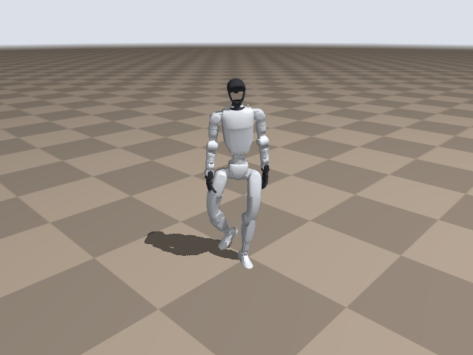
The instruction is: In place motions
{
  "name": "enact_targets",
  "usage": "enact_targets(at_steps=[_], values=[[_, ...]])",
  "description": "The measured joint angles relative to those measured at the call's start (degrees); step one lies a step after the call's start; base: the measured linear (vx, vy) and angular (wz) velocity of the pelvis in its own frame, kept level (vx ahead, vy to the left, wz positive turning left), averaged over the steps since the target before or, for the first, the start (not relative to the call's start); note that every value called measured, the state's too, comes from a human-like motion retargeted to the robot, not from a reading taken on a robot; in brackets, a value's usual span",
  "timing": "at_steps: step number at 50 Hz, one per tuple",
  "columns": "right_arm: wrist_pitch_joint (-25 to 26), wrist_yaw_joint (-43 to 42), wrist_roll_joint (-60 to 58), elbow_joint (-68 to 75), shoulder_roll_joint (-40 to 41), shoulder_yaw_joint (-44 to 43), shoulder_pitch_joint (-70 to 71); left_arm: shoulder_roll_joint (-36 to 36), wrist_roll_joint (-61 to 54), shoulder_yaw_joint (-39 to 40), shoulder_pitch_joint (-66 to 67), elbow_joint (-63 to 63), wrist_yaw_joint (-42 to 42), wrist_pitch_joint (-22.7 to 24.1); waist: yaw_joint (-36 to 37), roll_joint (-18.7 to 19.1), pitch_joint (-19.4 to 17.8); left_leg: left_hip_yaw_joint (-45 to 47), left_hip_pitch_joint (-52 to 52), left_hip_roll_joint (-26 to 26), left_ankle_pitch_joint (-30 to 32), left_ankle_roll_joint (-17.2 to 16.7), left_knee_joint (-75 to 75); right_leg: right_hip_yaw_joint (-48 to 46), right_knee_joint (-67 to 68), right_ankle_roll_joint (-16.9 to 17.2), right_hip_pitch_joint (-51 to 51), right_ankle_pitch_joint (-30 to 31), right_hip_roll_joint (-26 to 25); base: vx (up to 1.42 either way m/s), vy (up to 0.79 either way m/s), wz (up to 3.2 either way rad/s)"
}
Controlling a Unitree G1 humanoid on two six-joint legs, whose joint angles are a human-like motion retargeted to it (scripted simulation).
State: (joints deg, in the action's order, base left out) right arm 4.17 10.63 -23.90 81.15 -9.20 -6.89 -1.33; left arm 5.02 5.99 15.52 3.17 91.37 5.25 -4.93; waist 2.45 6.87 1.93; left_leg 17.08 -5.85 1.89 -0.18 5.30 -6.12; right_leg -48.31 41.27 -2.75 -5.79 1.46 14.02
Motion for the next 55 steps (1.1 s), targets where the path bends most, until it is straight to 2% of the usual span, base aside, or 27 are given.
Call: enact_targets(at_steps=[2,3,8,11,12,13,15,17,19,22,25,30,32,35,37,38,40,42,45,47,49,51,55], values=[[0.2,0.5,-0.1,-0.1,0.8,0.6,0.3,-0.1,0.5,-1.1,-1.1,-1.2,1.0,-0.1,-1.5,-0.7,-0.3,-1.6,-0.5,-0.8,0.8,0.2,0.4,11.3,2.8,2.5,6.3,-3.2,-3.6,0.18,-0.17,1.40],[0.1,0.7,0.0,-0.2,1.3,0.8,0.3,-0.1,0.8,-1.7,-1.7,-1.6,1.3,0.0,-2.4,-0.8,-0.5,-2.8,-0.7,-0.9,1.1,0.2,0.4,14.1,2.6,3.3,7.9,-4.9,-5.7,0.14,-0.20,1.51],[-1.1,0.5,0.0,-0.8,2.9,2.8,-0.2,0.4,2.3,-5.1,-3.9,-4.3,2.9,0.8,-5.1,-2.8,-0.9,-6.8,-0.7,-2.4,1.8,-0.3,1.2,21.4,-8.4,5.8,11.6,-12.1,-12.5,0.13,-0.22,1.29],[-1.2,0.5,-1.2,-0.8,3.3,4.0,-0.5,0.7,3.3,-6.6,-4.4,-5.6,3.6,1.1,-5.8,-6.9,-1.3,-8.0,0.6,-6.9,1.7,0.1,1.9,28.2,-22.7,9.2,11.9,-11.6,-13.7,0.15,-0.21,0.94],[-1.3,0.7,-1.5,-0.8,3.4,4.4,-0.6,0.8,3.5,-6.8,-4.4,-5.9,3.5,1.2,-5.8,-8.5,-1.6,-8.2,1.5,-8.5,1.5,0.2,2.1,30.5,-27.4,9.0,11.5,-10.5,-13.9,0.15,-0.15,0.67],[-1.4,0.9,-1.9,-0.8,3.7,4.7,-0.7,1.1,3.7,-6.8,-4.4,-6.0,3.4,1.3,-6.0,-9.8,-2.2,-8.7,2.8,-9.7,1.4,0.3,2.4,34.4,-30.4,6.5,10.9,-8.7,-15.3,0.17,-0.15,0.11],[-1.4,1.7,-2.7,-0.7,4.1,5.3,-0.7,1.6,4.0,-6.6,-4.6,-5.7,3.6,1.0,-1.6,-10.9,-2.0,-6.2,3.6,-9.6,0.6,0.3,2.8,29.4,-28.7,7.7,8.9,-11.3,-12.8,0.15,-0.16,-0.52],[-1.1,2.3,-3.8,-0.9,4.1,4.0,-0.8,1.1,3.8,-7.4,-4.5,-4.5,3.2,0.9,-2.4,-10.6,-2.1,-9.6,3.9,-10.0,0.5,0.7,2.6,26.5,-29.6,8.7,8.5,-9.9,-12.2,0.06,-0.11,0.26],[-1.3,1.8,-4.3,-1.6,4.0,4.0,-0.5,0.5,2.5,-6.9,-4.2,-3.5,2.2,1.2,-0.6,-10.6,-2.3,-7.8,4.5,-9.5,-0.4,0.8,3.0,28.4,-30.1,9.6,8.0,-9.5,-12.0,-0.07,-0.09,-0.31],[-1.9,1.1,-4.9,-2.7,4.0,5.1,-0.1,0.4,1.7,-5.8,-3.1,-2.7,2.7,1.5,-4.2,-10.6,-2.2,-8.7,4.7,-9.8,-2.1,1.5,2.0,27.8,-31.8,9.1,7.4,-8.8,-12.5,-0.05,-0.08,0.17],[-1.9,1.0,-4.4,-2.4,4.3,5.5,0.0,0.6,3.5,-5.4,-2.4,-1.9,2.6,0.6,-6.5,-11.2,-1.2,-9.4,2.9,-10.1,-5.0,2.6,-1.8,28.9,-32.1,10.0,7.8,-8.2,-11.5,-0.05,-0.05,-0.19],[-1.9,1.7,-4.4,-2.3,4.8,4.1,-1.2,0.5,2.7,-7.6,-2.6,-1.3,1.0,0.7,-2.9,-13.7,-1.2,-8.8,0.3,-11.5,-7.7,5.6,-10.4,36.6,-31.4,11.1,9.7,-6.3,-9.8,-0.09,-0.03,-1.14],[-1.5,1.3,-5.3,-2.2,4.7,4.0,-1.1,-0.1,1.7,-7.8,-2.7,-1.2,0.7,0.9,-1.9,-14.2,-1.6,-14.2,-1.2,-13.4,-7.3,8.2,-13.4,41.3,-31.1,11.4,10.5,-5.2,-9.6,-0.16,0.04,-1.94],[-1.6,1.4,-5.4,-2.5,4.4,4.4,-0.6,-0.9,0.6,-7.4,-3.4,-1.1,0.0,1.3,-0.5,-14.2,-3.0,-29.5,-1.5,-18.5,-5.5,9.6,-15.1,50.6,-31.0,12.0,11.4,-2.9,-11.0,-0.28,0.11,-2.70],[-1.8,1.7,-5.2,-2.9,4.1,4.7,-0.6,-1.2,0.7,-7.2,-3.3,-1.1,-0.1,1.5,0.7,-14.0,-3.1,-37.3,-0.2,-20.3,-4.8,7.5,-13.7,57.4,-30.9,12.3,12.4,-1.3,-13.0,-0.25,0.13,-3.20],[-1.8,1.9,-5.2,-3.0,3.9,4.7,-0.3,-1.3,0.7,-7.3,-3.2,-1.2,0.0,1.6,1.2,-13.7,-3.2,-37.6,0.3,-19.8,-5.0,6.6,-12.7,59.7,-31.0,12.5,12.9,-0.4,-13.8,-0.30,0.11,-3.12],[-1.7,2.1,-5.3,-3.5,3.6,4.8,0.3,-1.2,0.4,-7.9,-2.8,-1.5,0.4,1.7,-0.4,-13.5,-3.1,-32.5,0.8,-18.3,-6.3,7.1,-10.6,62.8,-31.3,13.1,13.9,1.4,-14.7,-0.45,0.11,-2.52],[-1.8,2.5,-5.4,-4.5,3.4,4.9,1.5,-0.8,0.1,-8.8,-3.0,-1.6,0.7,1.8,-5.4,-13.0,-3.3,-22.6,2.0,-15.3,-7.7,9.5,-7.8,63.5,-31.7,12.9,15.0,2.8,-15.7,-0.69,0.20,-1.73],[-2.0,3.0,-4.6,-6.1,2.8,6.4,3.8,0.0,0.9,-8.6,-4.0,-1.5,1.5,1.3,-12.1,-11.3,-4.2,-16.2,2.4,-12.4,-7.7,7.4,-4.8,66.1,-31.5,12.0,17.2,2.8,-18.4,-0.73,0.39,-2.34],[-2.2,2.9,-3.7,-6.7,2.8,8.1,5.3,1.2,1.6,-7.7,-4.7,-1.8,1.5,1.0,-16.2,-10.3,-5.1,-9.2,2.6,-9.9,-8.5,6.9,-3.9,64.7,-31.0,9.3,19.1,1.5,-19.2,-0.68,0.43,-2.92],[-2.3,2.7,-2.9,-6.9,2.8,9.2,6.5,2.4,2.3,-6.4,-5.1,-2.0,1.0,0.8,-18.2,-9.3,-6.4,-4.1,3.2,-8.1,-9.3,6.2,-2.7,58.3,-30.1,4.7,20.6,-0.6,-18.6,-0.65,0.47,-3.45],[-2.0,2.7,-2.4,-6.6,2.5,9.5,7.0,3.0,2.8,-5.1,-5.3,-1.9,0.1,0.6,-18.4,-8.4,-7.2,2.8,4.3,-6.1,-10.2,5.3,-1.3,47.8,-29.6,0.3,21.4,-3.3,-16.7,-0.59,0.49,-3.76],[-1.2,2.2,-1.7,-4.3,1.6,8.4,6.6,3.4,2.3,-3.8,-4.2,-1.7,-0.3,0.4,-16.1,-7.3,-6.5,15.4,6.7,-4.1,-12.4,3.7,1.7,30.4,-29.2,-3.9,21.5,-8.1,-13.5,-0.35,0.39,-3.88]])
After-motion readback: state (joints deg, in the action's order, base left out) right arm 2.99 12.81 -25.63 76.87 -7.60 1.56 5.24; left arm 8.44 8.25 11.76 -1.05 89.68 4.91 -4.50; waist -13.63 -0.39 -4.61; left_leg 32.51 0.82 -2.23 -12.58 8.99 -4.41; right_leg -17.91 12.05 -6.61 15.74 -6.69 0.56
